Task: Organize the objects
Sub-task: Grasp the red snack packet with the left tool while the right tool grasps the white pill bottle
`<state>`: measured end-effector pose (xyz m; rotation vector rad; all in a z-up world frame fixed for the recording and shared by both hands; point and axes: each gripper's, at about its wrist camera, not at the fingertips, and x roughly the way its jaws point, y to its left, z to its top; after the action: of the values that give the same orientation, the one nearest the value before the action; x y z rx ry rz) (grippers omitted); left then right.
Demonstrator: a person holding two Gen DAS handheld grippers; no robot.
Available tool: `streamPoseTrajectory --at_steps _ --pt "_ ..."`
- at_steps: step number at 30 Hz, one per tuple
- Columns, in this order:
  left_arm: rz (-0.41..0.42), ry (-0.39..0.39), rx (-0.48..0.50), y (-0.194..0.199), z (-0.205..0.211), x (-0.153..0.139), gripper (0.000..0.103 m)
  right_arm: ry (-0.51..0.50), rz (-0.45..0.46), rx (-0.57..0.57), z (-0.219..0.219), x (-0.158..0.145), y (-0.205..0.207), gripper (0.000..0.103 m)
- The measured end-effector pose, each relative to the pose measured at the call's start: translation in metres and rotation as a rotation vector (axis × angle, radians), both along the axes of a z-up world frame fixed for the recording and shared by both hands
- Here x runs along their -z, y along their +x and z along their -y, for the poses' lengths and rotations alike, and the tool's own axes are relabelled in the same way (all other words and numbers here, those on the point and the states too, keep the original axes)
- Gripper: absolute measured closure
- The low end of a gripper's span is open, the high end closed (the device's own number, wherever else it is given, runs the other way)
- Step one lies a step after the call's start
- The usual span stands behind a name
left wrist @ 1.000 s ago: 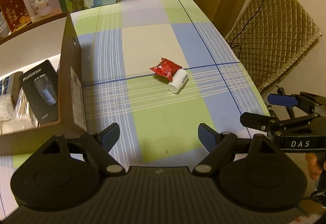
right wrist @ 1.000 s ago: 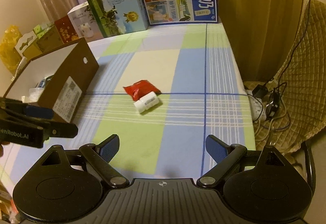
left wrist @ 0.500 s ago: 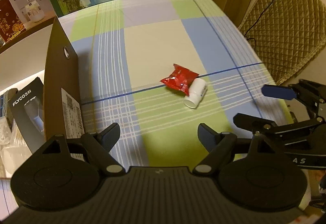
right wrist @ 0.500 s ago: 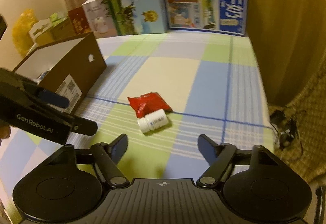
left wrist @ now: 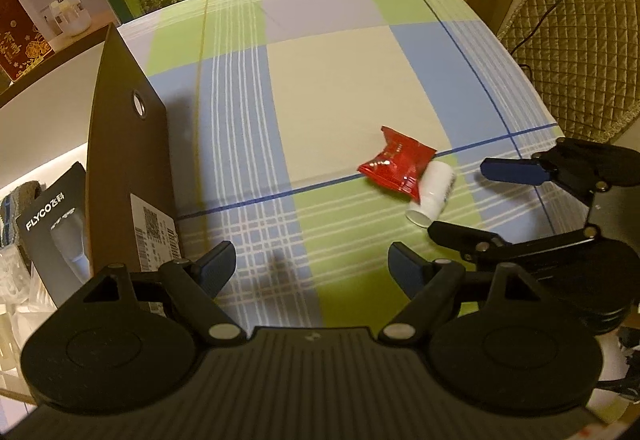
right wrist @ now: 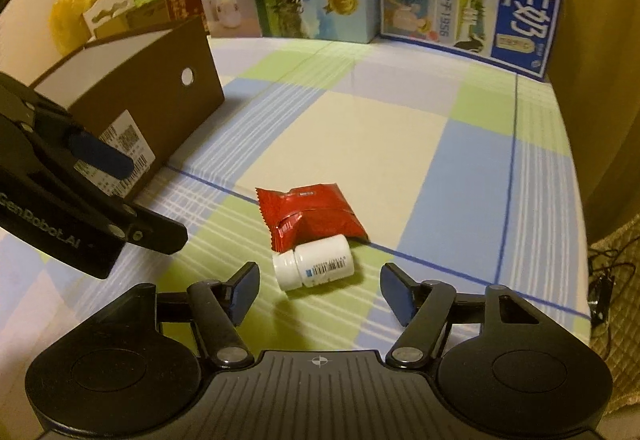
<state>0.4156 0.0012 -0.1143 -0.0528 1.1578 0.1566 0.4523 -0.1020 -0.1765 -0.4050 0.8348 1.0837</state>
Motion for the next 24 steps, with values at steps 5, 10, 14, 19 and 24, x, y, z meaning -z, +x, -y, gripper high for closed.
streamPoseTrajectory --at_steps 5,10,14,19,24 --pt "-0.009 0.0 0.004 0.005 -0.002 0.002 0.022 -0.012 0.006 0.001 -0.008 0.008 0.003 0.044" --pt "-0.011 -0.001 0.022 0.011 -0.001 0.004 0.023 0.002 0.014 0.012 -0.009 0.01 0.002 0.056" --pt "-0.017 -0.004 0.047 0.018 0.003 0.007 0.026 -0.002 0.018 0.042 -0.003 0.009 0.002 0.057" --pt "-0.013 -0.017 0.097 0.031 0.012 0.01 0.027 -0.022 0.007 0.156 0.02 0.006 0.01 0.057" --pt "0.004 -0.046 0.175 0.048 0.027 0.017 0.029 -0.03 -0.002 0.259 0.045 0.003 0.022 0.057"
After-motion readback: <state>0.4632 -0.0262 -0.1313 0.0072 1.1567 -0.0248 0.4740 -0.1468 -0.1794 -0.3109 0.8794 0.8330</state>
